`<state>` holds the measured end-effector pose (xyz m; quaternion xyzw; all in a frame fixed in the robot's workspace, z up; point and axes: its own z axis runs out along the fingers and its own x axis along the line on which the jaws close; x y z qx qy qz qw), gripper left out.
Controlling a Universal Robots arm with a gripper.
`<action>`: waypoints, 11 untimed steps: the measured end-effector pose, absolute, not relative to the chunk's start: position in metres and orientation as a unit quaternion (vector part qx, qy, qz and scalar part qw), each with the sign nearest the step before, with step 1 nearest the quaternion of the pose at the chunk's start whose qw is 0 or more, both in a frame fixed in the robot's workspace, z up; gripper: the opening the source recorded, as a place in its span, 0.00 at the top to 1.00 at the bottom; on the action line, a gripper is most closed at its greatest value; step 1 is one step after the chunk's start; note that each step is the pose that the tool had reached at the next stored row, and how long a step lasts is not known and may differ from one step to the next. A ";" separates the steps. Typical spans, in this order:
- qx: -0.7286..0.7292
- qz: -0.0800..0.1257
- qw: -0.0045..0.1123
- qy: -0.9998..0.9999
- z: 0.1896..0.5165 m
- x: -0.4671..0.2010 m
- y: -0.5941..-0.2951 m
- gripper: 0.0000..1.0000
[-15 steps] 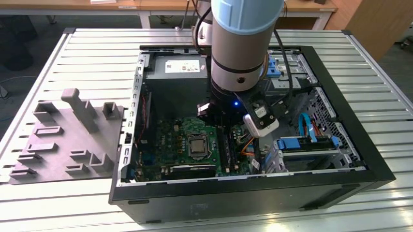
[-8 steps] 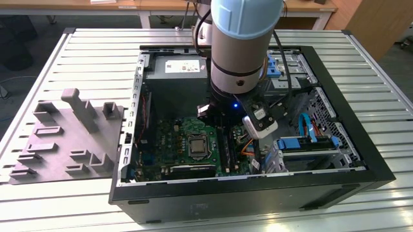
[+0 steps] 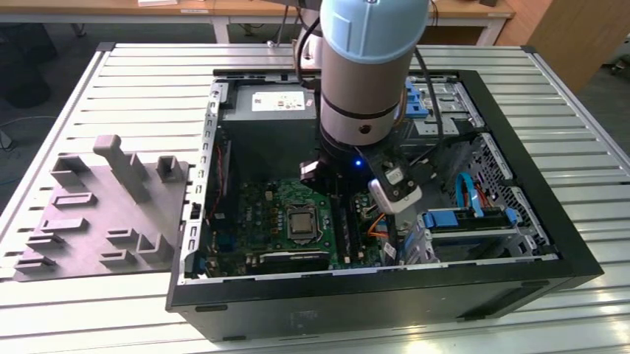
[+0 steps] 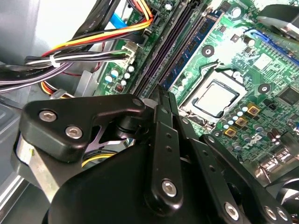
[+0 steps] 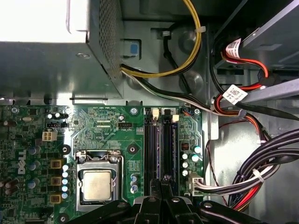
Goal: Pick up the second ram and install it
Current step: 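Insert the second ram into the second slot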
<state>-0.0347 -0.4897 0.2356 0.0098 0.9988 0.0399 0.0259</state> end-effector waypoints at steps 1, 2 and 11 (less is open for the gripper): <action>0.010 0.040 0.026 0.999 0.235 -0.035 -0.490 0.89; 0.010 0.040 0.026 0.999 0.234 -0.035 -0.490 0.89; 0.010 0.040 0.026 0.999 0.232 -0.035 -0.489 0.89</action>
